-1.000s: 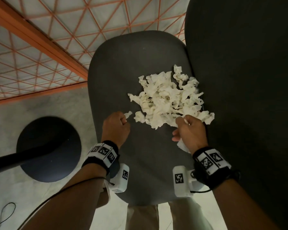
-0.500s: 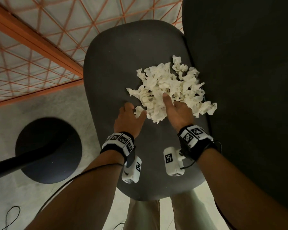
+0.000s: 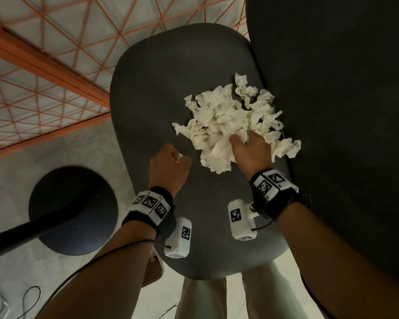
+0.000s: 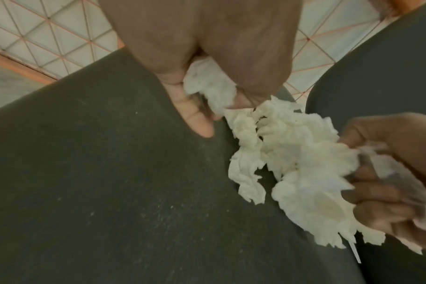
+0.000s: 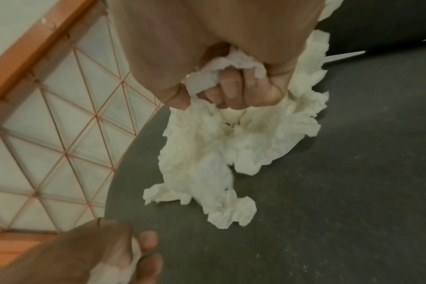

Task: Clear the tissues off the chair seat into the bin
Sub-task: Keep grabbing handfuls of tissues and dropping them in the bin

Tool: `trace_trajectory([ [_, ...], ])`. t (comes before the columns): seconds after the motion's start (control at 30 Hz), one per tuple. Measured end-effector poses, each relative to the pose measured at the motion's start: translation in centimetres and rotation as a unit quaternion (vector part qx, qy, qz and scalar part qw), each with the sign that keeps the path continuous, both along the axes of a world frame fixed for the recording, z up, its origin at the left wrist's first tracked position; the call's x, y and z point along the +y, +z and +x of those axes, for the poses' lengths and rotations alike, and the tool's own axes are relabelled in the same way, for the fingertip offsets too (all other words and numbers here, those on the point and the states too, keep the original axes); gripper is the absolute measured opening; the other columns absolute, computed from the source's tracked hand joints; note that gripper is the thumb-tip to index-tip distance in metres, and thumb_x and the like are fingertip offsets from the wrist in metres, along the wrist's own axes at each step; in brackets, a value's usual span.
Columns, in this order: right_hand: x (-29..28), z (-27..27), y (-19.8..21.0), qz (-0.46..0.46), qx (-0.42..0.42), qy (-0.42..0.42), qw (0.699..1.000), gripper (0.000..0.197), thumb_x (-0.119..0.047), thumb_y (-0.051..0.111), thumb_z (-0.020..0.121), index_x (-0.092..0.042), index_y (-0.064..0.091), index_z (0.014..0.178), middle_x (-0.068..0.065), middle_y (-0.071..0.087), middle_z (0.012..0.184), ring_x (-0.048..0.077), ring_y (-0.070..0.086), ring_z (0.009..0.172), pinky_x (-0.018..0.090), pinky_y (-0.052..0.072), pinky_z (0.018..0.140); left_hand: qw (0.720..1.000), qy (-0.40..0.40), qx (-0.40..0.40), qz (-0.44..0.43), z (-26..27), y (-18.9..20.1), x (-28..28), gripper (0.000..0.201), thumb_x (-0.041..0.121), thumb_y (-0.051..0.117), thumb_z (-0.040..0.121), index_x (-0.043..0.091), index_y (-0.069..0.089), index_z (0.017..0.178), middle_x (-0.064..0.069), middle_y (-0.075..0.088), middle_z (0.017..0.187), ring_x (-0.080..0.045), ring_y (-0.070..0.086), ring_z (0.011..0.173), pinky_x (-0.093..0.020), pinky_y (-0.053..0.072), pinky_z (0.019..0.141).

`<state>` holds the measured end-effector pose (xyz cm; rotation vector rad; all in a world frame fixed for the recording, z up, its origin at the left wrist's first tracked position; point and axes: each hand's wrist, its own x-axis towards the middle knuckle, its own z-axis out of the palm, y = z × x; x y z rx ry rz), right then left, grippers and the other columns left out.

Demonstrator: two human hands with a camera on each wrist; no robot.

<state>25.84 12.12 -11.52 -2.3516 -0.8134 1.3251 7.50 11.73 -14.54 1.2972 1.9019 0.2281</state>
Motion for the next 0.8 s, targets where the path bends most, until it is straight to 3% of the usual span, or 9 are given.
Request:
trace_trajectory([
  [0.1, -1.0, 0.7, 0.6, 0.009, 0.039, -0.054, 0.998, 0.036, -0.039, 0.052, 0.080, -0.023, 0.066, 0.108, -0.003, 0.068, 0.106, 0.022, 0.060, 0.106, 0.039, 0.048, 0.098, 0.998, -0.027, -0.012, 0.056, 0.0, 0.6, 0.9, 0.014, 0.006, 0.049, 0.086, 0.019, 0.050, 0.091, 0.002, 0.055, 0.070, -0.019, 0.058, 0.061, -0.040, 0.052, 0.059],
  [0.23, -2.1, 2.0, 1.7, 0.046, 0.077, -0.081, 0.993, 0.016, -0.015, 0.053, 0.086, -0.010, 0.065, 0.095, 0.003, 0.072, 0.089, 0.014, 0.065, 0.078, 0.018, 0.052, 0.066, 0.997, -0.077, -0.003, 0.019, 1.1, 0.7, 2.9, 0.040, 0.016, 0.051, 0.084, 0.029, 0.043, 0.120, -0.002, 0.060, 0.081, -0.019, 0.060, 0.071, -0.033, 0.049, 0.067],
  [0.3, -2.3, 2.3, 1.7, 0.056, 0.099, -0.103, 0.988, 0.017, -0.003, 0.049, 0.087, -0.003, 0.059, 0.101, 0.011, 0.072, 0.086, 0.021, 0.070, 0.075, 0.023, 0.056, 0.062, 0.995, -0.089, 0.034, 0.002, 1.4, 0.0, 3.7, 0.047, 0.019, 0.053, 0.085, 0.030, 0.040, 0.129, 0.000, 0.060, 0.097, -0.019, 0.058, 0.083, -0.034, 0.045, 0.075],
  [0.37, -2.4, 2.4, 1.7, 0.066, 0.124, -0.122, 0.983, 0.018, 0.005, 0.042, 0.089, -0.006, 0.051, 0.101, 0.013, 0.065, 0.081, 0.024, 0.067, 0.065, 0.029, 0.055, 0.054, 0.991, -0.106, 0.078, -0.002, 1.2, -0.6, 4.2, 0.044, 0.019, 0.052, 0.090, 0.024, 0.044, 0.132, -0.003, 0.058, 0.110, -0.022, 0.056, 0.094, -0.034, 0.043, 0.080],
  [0.47, -2.2, 2.6, 1.7, 0.087, 0.106, -0.113, 0.984, 0.025, 0.005, 0.040, 0.087, -0.016, 0.052, 0.085, 0.007, 0.058, 0.087, 0.019, 0.057, 0.070, 0.023, 0.046, 0.053, 0.984, -0.135, 0.115, 0.006, 0.4, -1.3, 4.7, 0.026, 0.025, 0.050, 0.095, 0.015, 0.060, 0.117, -0.010, 0.059, 0.115, -0.029, 0.059, 0.102, -0.035, 0.043, 0.081],
  [0.57, -1.8, 2.7, 2.6, 0.066, 0.102, -0.139, 0.983, 0.015, -0.009, 0.053, 0.084, -0.016, 0.058, 0.072, -0.003, 0.058, 0.072, 0.015, 0.054, 0.067, 0.026, 0.044, 0.059, 0.984, -0.144, 0.105, 0.020, -0.3, -0.9, 4.7, 0.024, 0.034, 0.053, 0.094, 0.014, 0.065, 0.097, -0.006, 0.056, 0.100, -0.024, 0.057, 0.087, -0.030, 0.038, 0.072],
  [0.63, -1.6, 2.8, 2.7, 0.029, 0.110, -0.159, 0.981, 0.011, -0.027, 0.062, 0.085, -0.019, 0.056, 0.080, -0.010, 0.057, 0.072, 0.011, 0.054, 0.072, 0.027, 0.044, 0.068, 0.986, -0.136, 0.089, 0.046, -0.9, -0.3, 4.2, 0.024, 0.034, 0.058, 0.091, 0.011, 0.064, 0.087, -0.005, 0.053, 0.093, -0.021, 0.053, 0.076, -0.028, 0.035, 0.067],
  [0.7, -1.3, 2.9, 2.5, 0.005, 0.091, -0.140, 0.986, 0.030, -0.049, 0.064, 0.085, -0.022, 0.055, 0.095, -0.010, 0.061, 0.093, 0.010, 0.056, 0.089, 0.026, 0.043, 0.081, 0.988, -0.123, 0.069, 0.066, -1.7, -0.2, 3.2, 0.016, 0.025, 0.063, 0.087, 0.009, 0.065, 0.085, -0.008, 0.058, 0.090, -0.021, 0.054, 0.073, -0.028, 0.036, 0.063],
  [0.8, -0.9, 2.4, 2.3, 0.012, -0.008, -0.005, 1.000, 0.040, -0.046, 0.053, 0.094, -0.009, 0.066, 0.102, 0.004, 0.067, 0.101, 0.020, 0.059, 0.097, 0.021, 0.038, 0.077, 0.998, -0.055, -0.003, 0.043, -2.4, -0.1, 1.6, 0.006, 0.013, 0.062, 0.083, 0.016, 0.059, 0.087, -0.003, 0.068, 0.089, -0.022, 0.064, 0.073, -0.034, 0.054, 0.066],
])
